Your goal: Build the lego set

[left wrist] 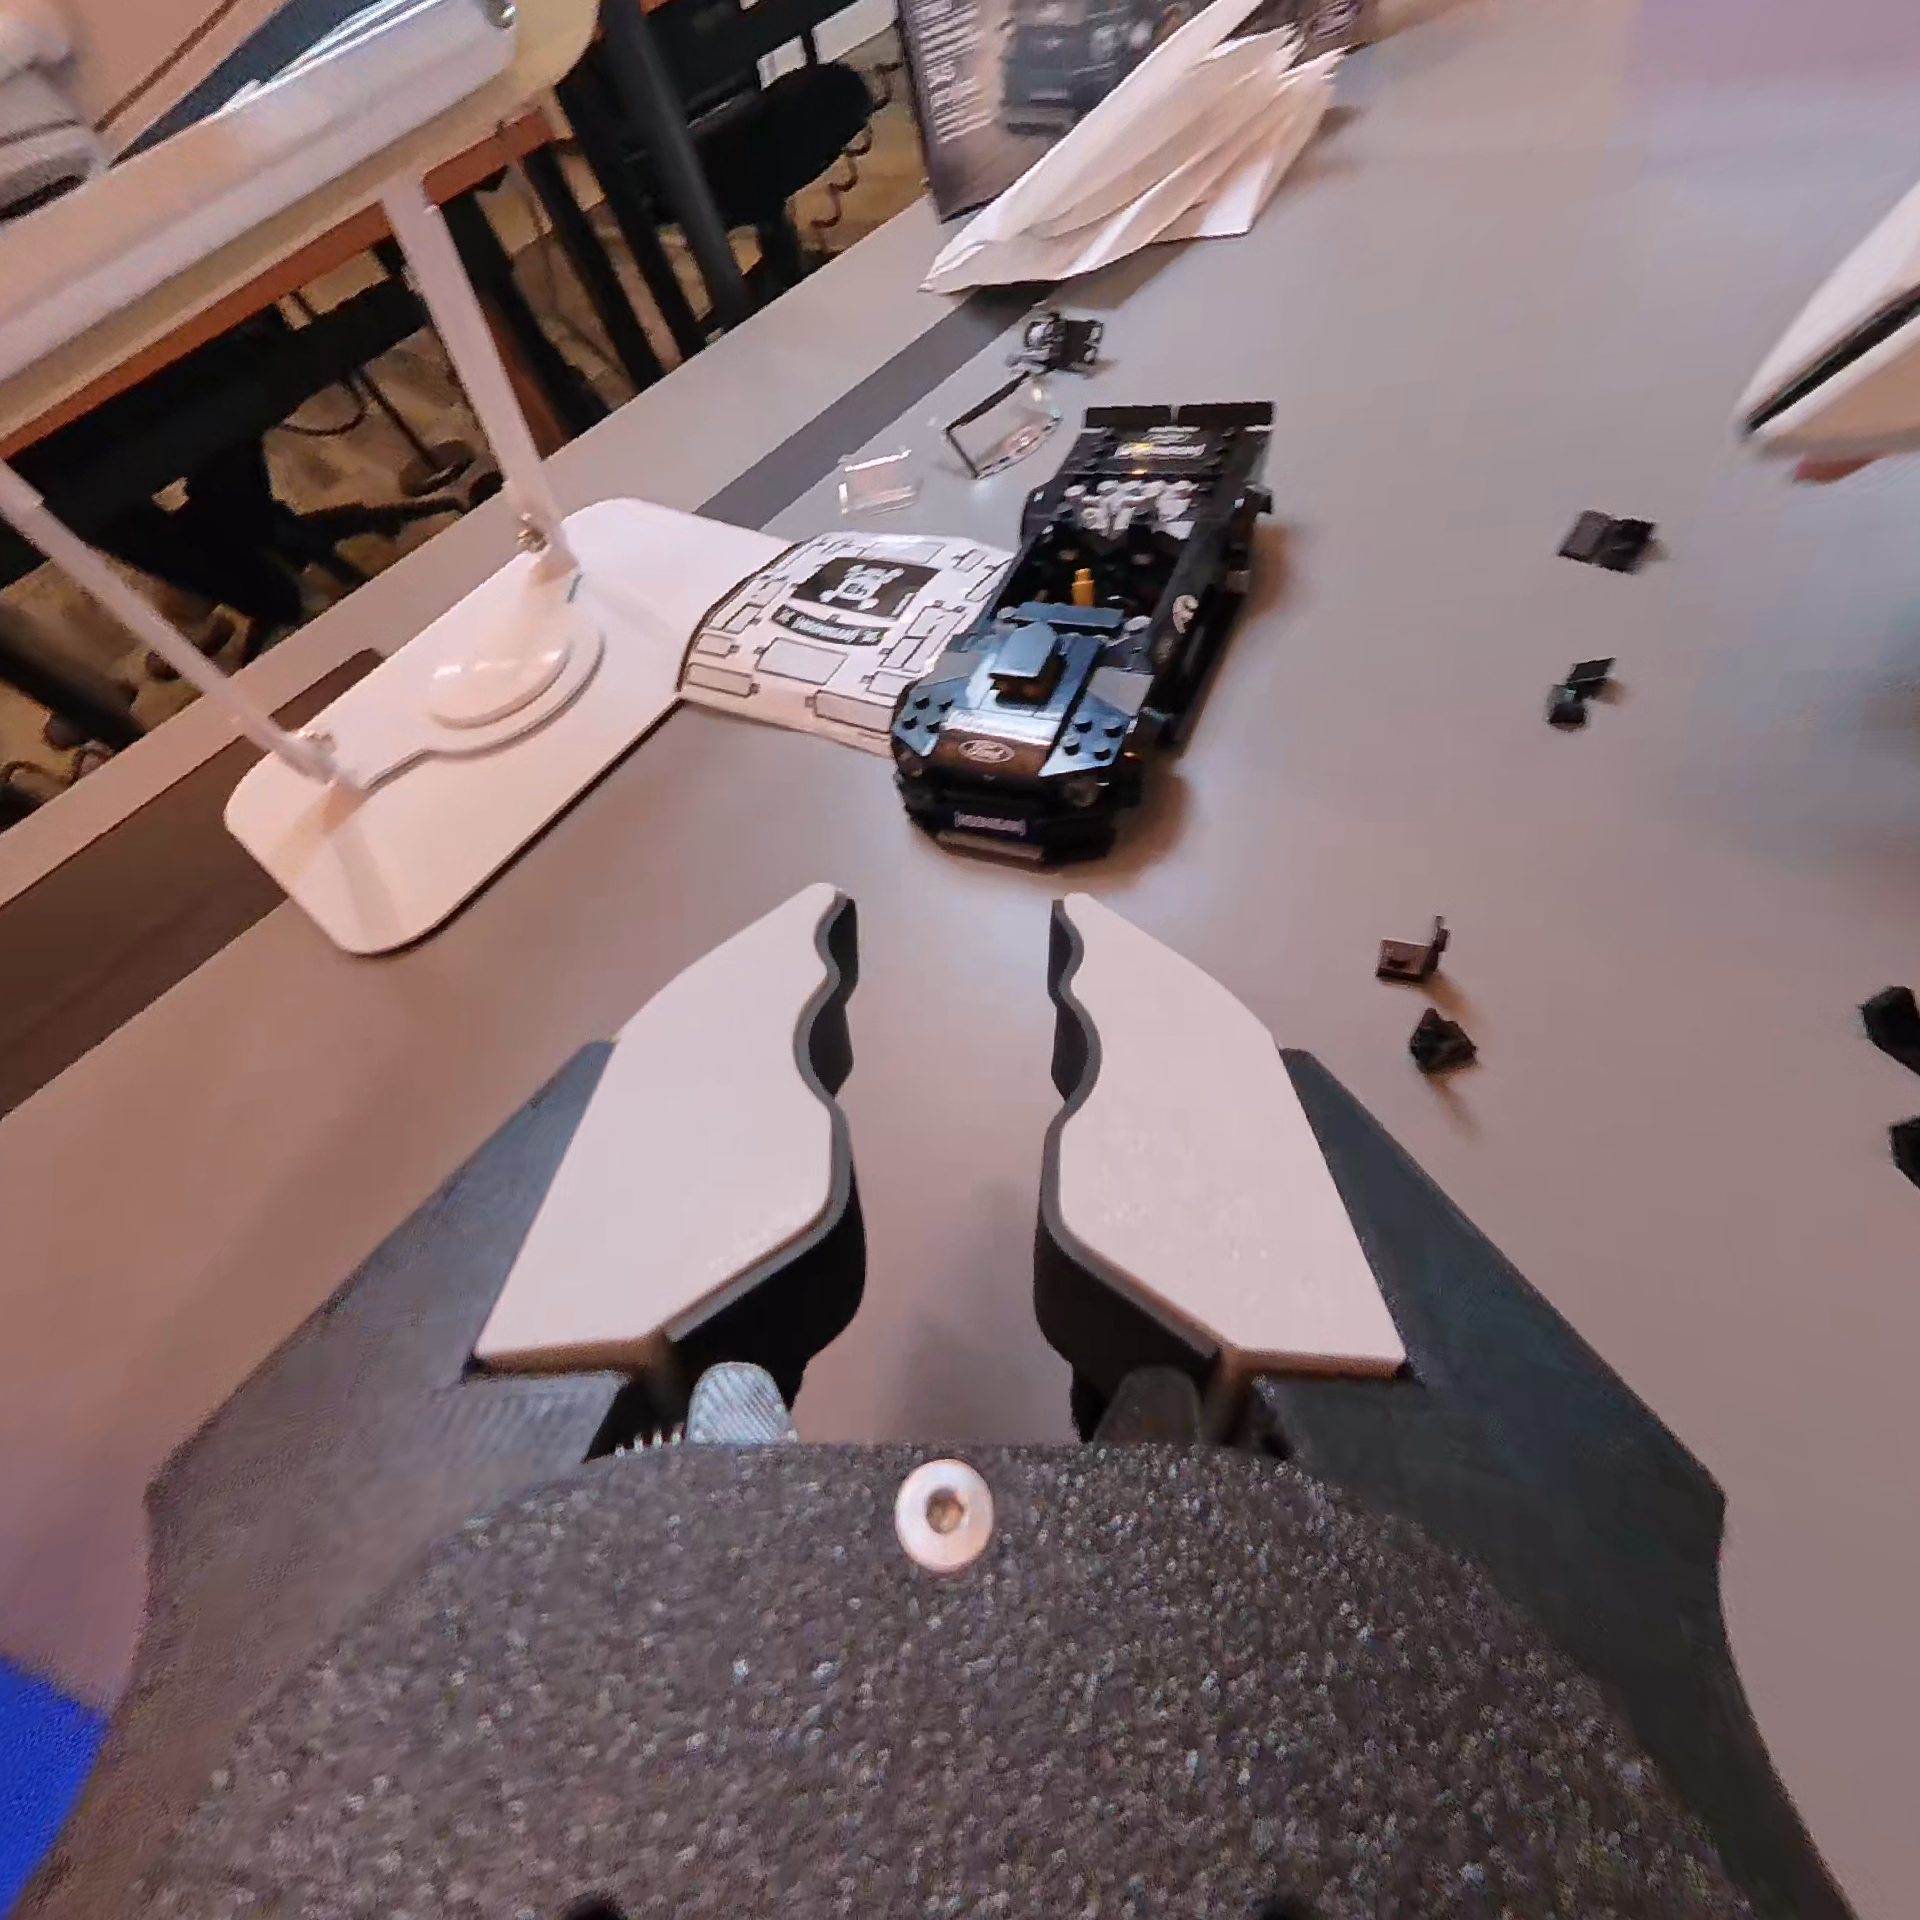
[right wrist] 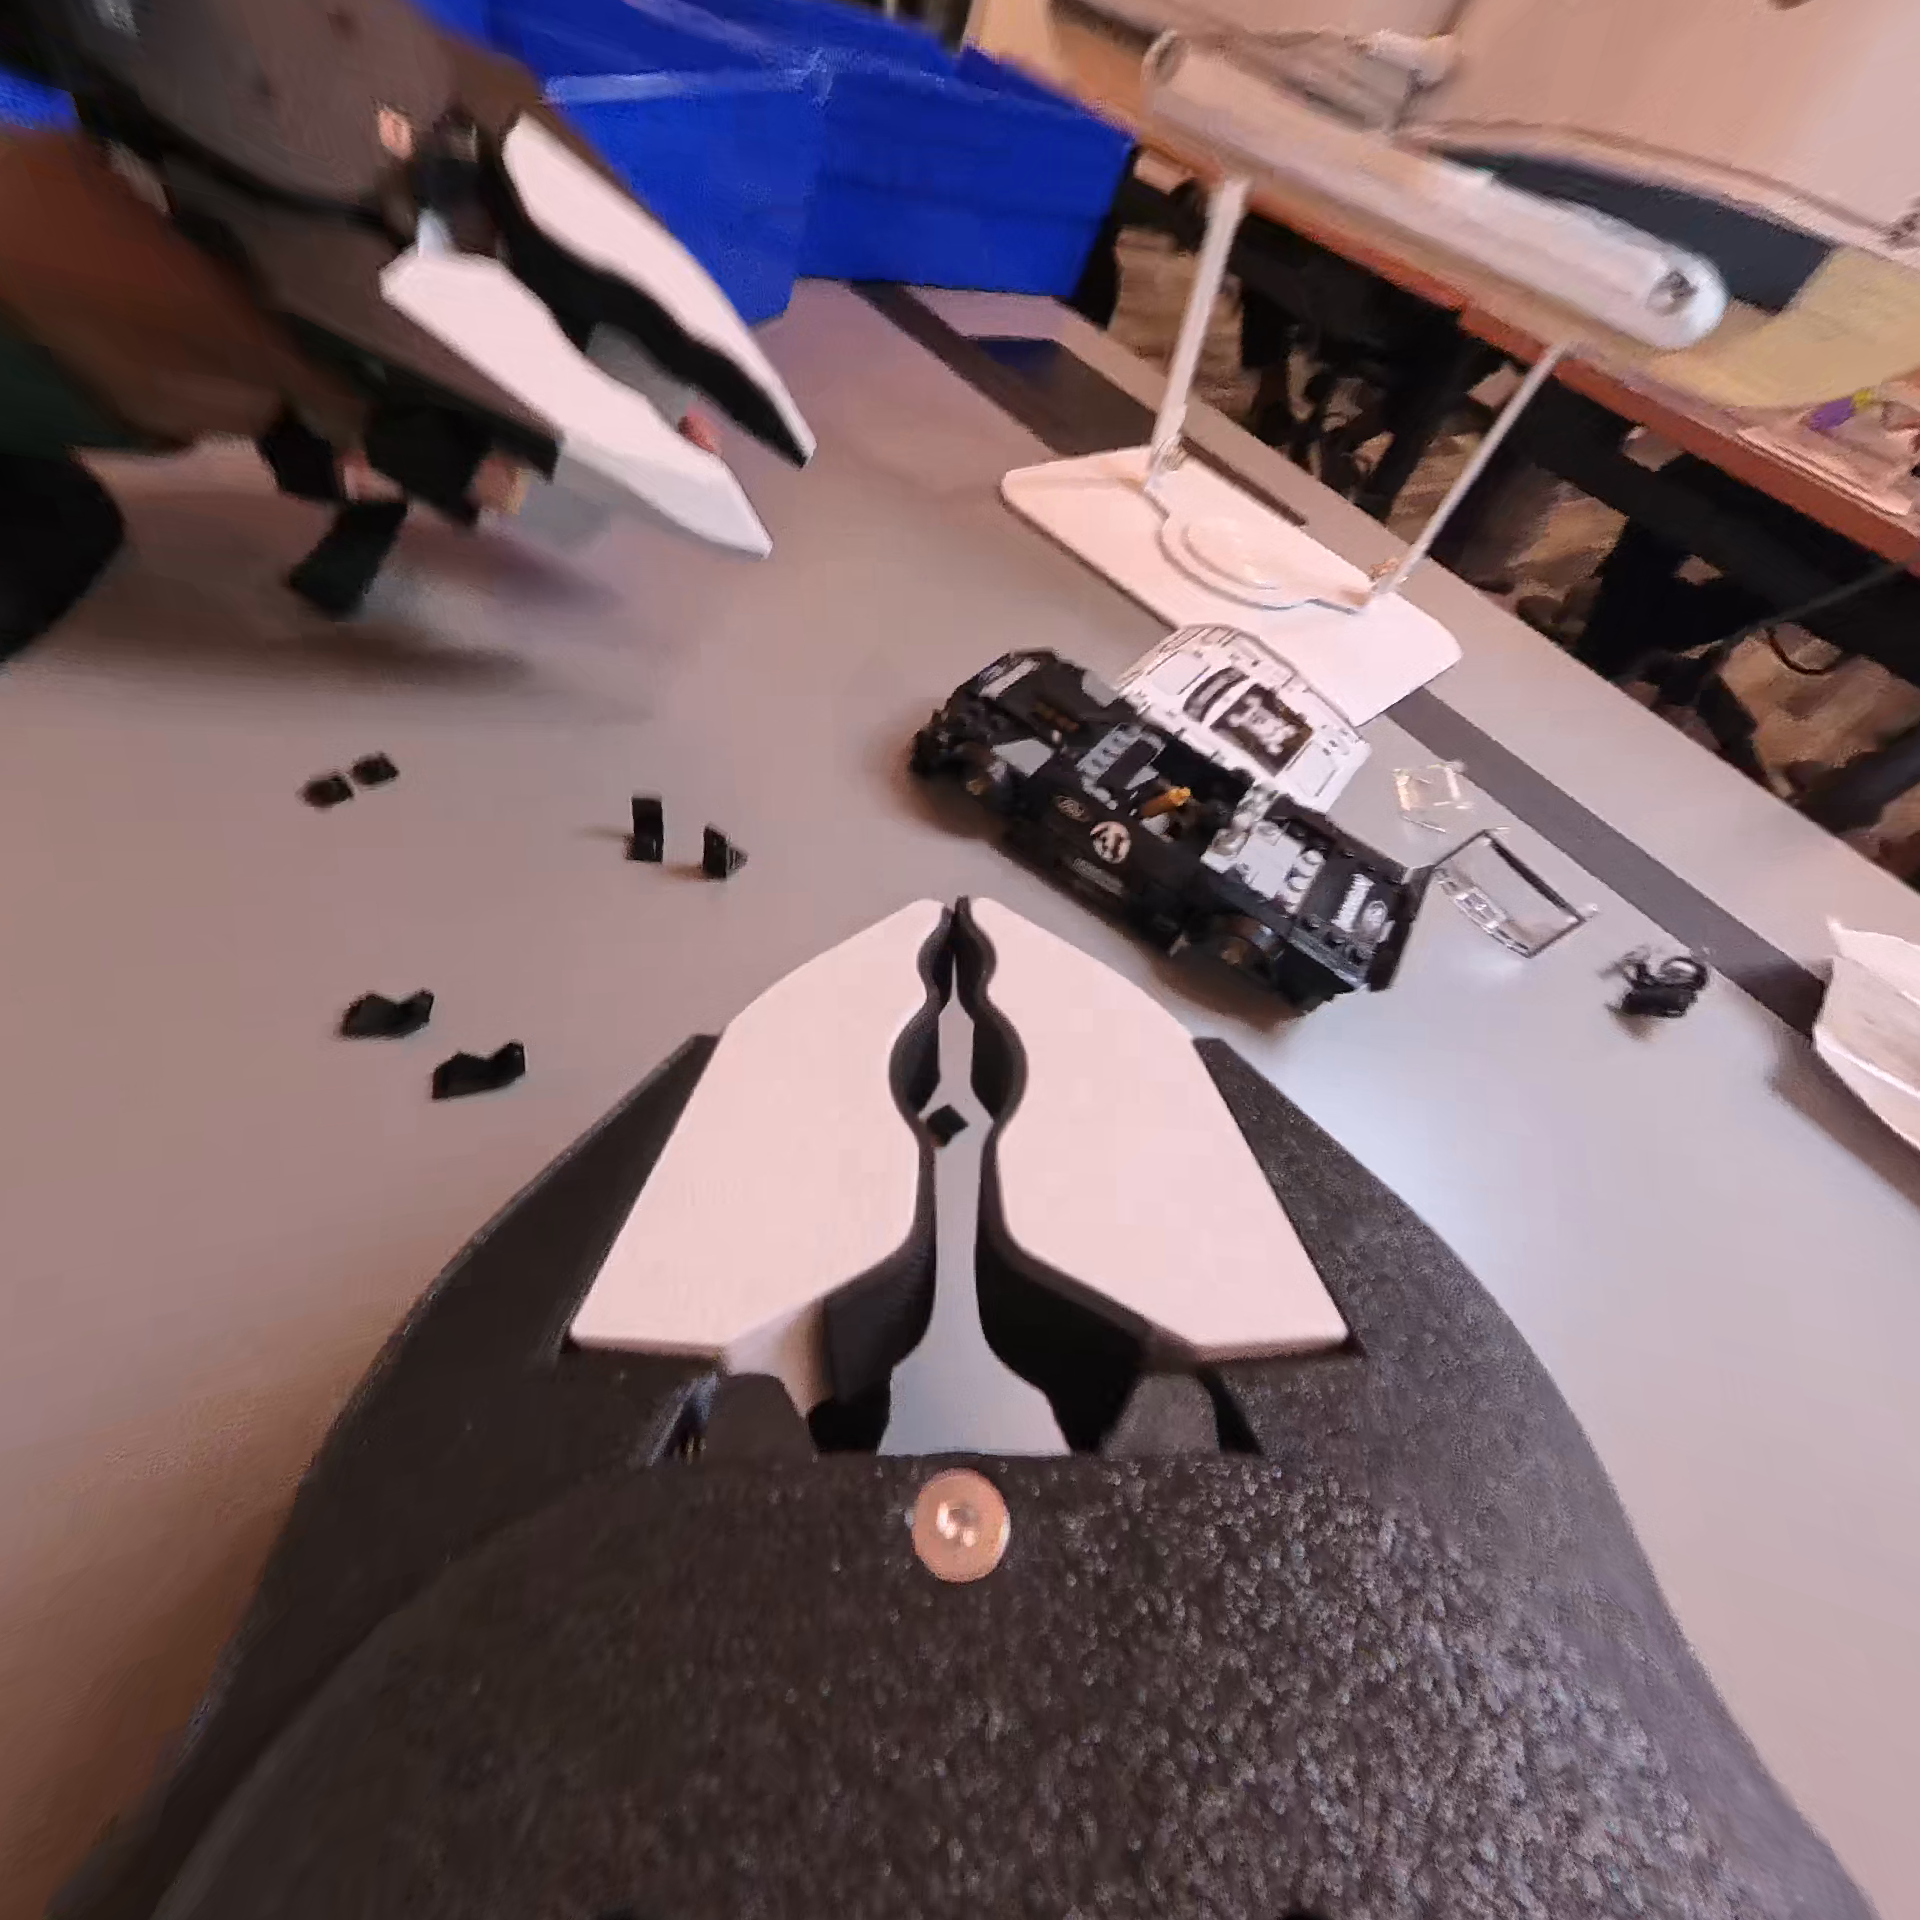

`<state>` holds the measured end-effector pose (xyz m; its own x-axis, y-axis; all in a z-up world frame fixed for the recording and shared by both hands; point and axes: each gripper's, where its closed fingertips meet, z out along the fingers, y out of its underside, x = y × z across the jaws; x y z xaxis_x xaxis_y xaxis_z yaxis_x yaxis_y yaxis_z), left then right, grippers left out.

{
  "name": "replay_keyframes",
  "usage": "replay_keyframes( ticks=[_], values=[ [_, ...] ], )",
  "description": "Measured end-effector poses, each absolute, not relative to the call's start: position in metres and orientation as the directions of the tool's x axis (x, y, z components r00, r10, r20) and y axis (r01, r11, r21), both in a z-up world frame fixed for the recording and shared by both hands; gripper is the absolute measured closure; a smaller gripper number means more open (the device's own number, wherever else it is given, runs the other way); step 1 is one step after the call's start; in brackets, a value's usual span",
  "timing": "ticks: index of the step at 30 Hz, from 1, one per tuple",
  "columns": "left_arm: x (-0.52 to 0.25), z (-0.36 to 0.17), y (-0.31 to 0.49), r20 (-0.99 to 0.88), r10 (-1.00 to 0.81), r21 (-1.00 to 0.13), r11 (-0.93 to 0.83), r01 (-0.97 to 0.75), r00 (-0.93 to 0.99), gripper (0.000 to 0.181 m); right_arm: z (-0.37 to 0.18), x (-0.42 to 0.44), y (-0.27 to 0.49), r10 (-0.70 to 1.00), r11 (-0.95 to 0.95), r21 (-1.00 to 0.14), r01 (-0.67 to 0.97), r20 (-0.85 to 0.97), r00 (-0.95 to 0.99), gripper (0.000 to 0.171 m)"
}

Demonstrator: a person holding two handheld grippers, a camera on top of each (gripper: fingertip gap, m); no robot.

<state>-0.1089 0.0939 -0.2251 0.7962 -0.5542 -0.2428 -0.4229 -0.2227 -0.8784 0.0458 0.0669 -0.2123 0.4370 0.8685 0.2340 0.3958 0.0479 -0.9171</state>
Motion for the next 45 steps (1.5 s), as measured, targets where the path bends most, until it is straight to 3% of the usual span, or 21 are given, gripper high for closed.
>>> replay_keyframes(
  ticks=[3, 16, 22, 26, 31, 37, 45],
  values=[
    [-0.115, -0.225, 0.097, -0.238, -0.516, -0.879, -0.247, -0.409, 0.823, 0.144, -0.198, 0.055, 0.077, 0.822, 0.042, -0.950, 0.311, 0.210, 0.529, 0.171],
    [-0.128, -0.206, 0.102, -0.290, -0.366, -0.905, -0.195, -0.377, 0.884, 0.151, -0.199, 0.073, 0.094, 0.751, 0.056, -0.943, 0.329, 0.257, 0.608, 0.171],
    [-0.131, -0.197, 0.104, -0.294, -0.302, -0.920, -0.167, -0.354, 0.907, 0.161, -0.197, 0.074, 0.093, 0.745, 0.063, -0.947, 0.315, 0.254, 0.616, 0.171],
    [-0.131, -0.188, 0.104, -0.240, -0.276, -0.947, -0.144, -0.287, 0.931, 0.181, -0.196, 0.072, 0.092, 0.736, 0.098, -0.937, 0.335, 0.295, 0.610, 0.171],
    [-0.135, -0.187, 0.113, -0.132, -0.239, -0.968, -0.176, -0.177, 0.962, 0.181, -0.201, 0.063, 0.089, 0.738, 0.132, -0.917, 0.378, 0.345, 0.580, 0.171],
    [-0.142, -0.173, 0.154, -0.209, -0.170, -0.964, -0.129, -0.232, 0.963, 0.181, -0.206, 0.055, 0.095, 0.717, 0.151, -0.892, 0.425, 0.395, 0.575, 0.170],
    [-0.153, -0.149, 0.190, -0.111, -0.099, -0.992, -0.054, -0.116, 0.989, 0.180, -0.159, 0.036, 0.165, 0.620, 0.047, -0.956, 0.291, 0.256, 0.742, 0.170]
  ],
)
